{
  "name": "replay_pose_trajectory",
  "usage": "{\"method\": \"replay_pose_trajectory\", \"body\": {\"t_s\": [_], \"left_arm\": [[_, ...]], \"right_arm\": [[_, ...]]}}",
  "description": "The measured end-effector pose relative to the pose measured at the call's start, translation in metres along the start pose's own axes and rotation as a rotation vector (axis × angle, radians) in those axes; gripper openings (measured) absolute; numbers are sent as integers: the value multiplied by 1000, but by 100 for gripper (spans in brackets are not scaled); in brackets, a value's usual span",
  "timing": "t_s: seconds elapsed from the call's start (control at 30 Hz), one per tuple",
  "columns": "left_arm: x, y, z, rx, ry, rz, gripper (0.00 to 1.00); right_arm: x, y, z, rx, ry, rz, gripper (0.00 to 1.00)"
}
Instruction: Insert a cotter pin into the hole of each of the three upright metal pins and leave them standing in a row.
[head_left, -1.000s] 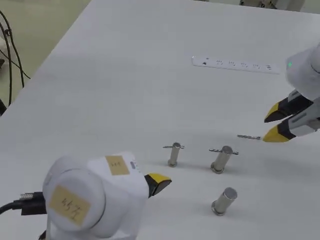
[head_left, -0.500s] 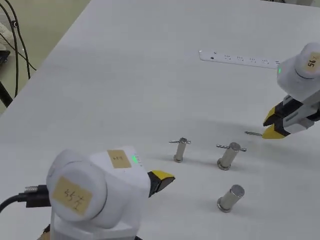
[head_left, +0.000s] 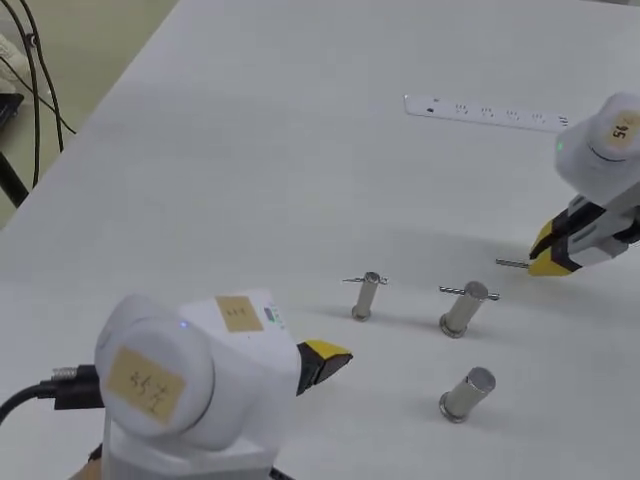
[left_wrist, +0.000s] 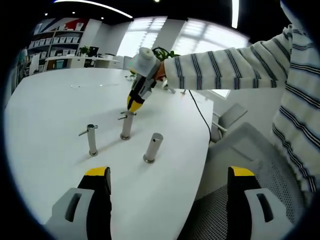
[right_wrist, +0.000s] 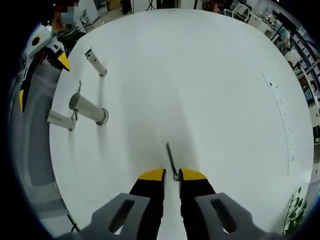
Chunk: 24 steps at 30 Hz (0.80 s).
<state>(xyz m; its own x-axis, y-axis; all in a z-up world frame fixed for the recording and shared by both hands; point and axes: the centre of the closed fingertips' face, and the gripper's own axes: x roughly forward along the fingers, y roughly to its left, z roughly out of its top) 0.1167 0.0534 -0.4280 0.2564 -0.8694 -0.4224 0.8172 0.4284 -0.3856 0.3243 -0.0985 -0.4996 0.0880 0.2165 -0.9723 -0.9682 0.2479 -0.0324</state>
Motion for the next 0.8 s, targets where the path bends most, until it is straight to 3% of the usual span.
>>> {"method": "replay_pose_trajectory", "body": {"t_s": [0.13,0.37,0.63,0.8], "left_arm": [[-1,1,-1,3,6,2,96],[-1,3,-4,5,22,1,94],[1,2,-4,8,25,-6,93],[0,4,-3,9,22,8,92]], "right_arm": [[0,-1,1,-5,7,-18,0],[-3,3,3,-18,8,-50,0],[-4,5,3,5,-53,-75,0],[-4,6,5,-87,-27,-143,0]]}}
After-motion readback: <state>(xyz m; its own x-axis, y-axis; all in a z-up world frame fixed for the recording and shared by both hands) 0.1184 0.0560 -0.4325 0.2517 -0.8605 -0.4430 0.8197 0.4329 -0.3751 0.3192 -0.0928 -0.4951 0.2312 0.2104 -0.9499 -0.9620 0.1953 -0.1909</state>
